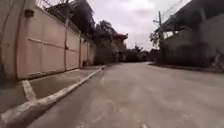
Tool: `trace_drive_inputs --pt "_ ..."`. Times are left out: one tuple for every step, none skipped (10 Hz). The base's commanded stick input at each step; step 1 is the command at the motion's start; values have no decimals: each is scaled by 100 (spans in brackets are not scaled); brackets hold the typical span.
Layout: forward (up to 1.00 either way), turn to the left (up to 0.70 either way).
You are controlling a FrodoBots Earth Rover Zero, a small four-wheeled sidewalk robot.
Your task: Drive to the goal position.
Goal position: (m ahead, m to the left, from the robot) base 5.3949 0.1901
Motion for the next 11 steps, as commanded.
trace_drive_inputs --pt "100 0" --pt "100 0" --pt "100 0" --pt "100 0" --pt "100 0" --pt "100 0" --pt "100 0" --pt "100 0" --pt "100 0" --pt "100 0" --pt "100 0"
